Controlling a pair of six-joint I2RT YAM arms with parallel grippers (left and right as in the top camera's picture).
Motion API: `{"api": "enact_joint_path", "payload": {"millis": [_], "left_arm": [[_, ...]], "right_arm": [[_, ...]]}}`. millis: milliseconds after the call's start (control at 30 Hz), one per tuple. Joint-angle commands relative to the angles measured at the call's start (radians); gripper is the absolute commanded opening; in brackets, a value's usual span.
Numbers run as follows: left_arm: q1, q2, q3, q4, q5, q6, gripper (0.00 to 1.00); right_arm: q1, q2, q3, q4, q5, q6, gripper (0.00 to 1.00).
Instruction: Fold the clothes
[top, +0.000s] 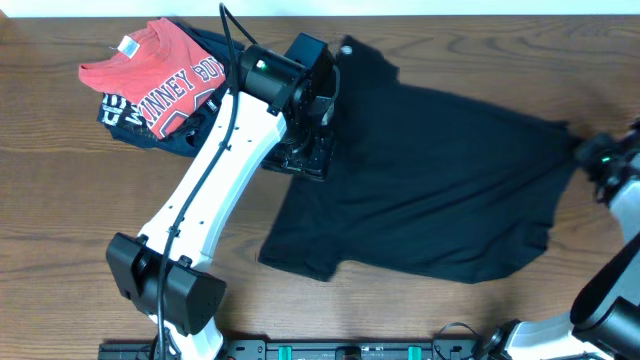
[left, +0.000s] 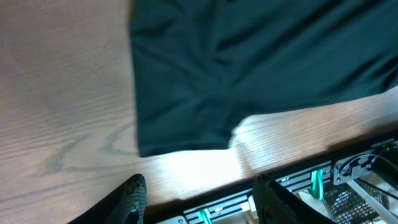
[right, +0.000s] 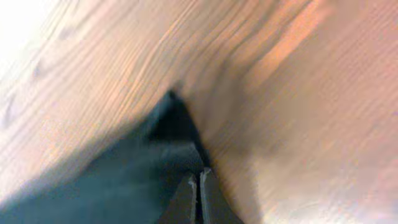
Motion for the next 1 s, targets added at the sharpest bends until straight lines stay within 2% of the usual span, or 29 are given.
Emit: {"api": "enact_joint_path", "payload": {"millis": [0,133,167,233,300,400,467,533,600,767,967], "left_arm": [[0.006,-0.012,0.014,0.009,-0.016,-0.006,0.61],[0.006,-0.012,0.014,0.029,-0.017,-0.006,0.65],[0.006,-0.012,0.013,0.035,-0.02,-0.006,0.66],[0.006,-0.012,0.006,0.052,-0.054,-0.006,0.66],[0.006,-0.01,-0.011,0.087,-0.081,-0.006,0.69],[0.005,-0.002,-0.048,0.172,-0.082,-0.006,0.72],[0.005,0.01,-0.085,0.268,-0.063,-0.005,0.72],[0.004,0.027,-0.119,0.37,-0.025,0.002,0.72],[0.003,0.055,-0.147,0.473,0.0,0.006,0.72],[0.004,0.145,-0.155,0.616,-0.001,0.049,0.72],[0.004,0.269,-0.155,0.717,0.004,0.055,0.7]], "right_arm": [[-0.05,-0.021,0.076,-0.039,0.128,0.007,0.01],[-0.09,-0.021,0.152,-0.095,0.116,0.003,0.03],[-0.096,-0.021,0.166,-0.106,0.103,-0.005,0.11],[-0.104,-0.023,0.194,-0.145,0.066,-0.007,0.38],[-0.105,-0.024,0.212,-0.175,-0.025,-0.008,0.48],[-0.097,-0.024,0.217,-0.211,-0.206,-0.007,0.47],[-0.079,-0.024,0.215,-0.256,-0.325,-0.008,0.42],[-0.042,-0.024,0.214,-0.345,-0.364,-0.008,0.37],[0.017,-0.024,0.208,-0.465,-0.362,-0.042,0.34],[0.196,-0.024,0.144,-0.642,-0.268,-0.104,0.3],[0.354,-0.024,-0.023,-0.654,-0.13,-0.071,0.18]]}}
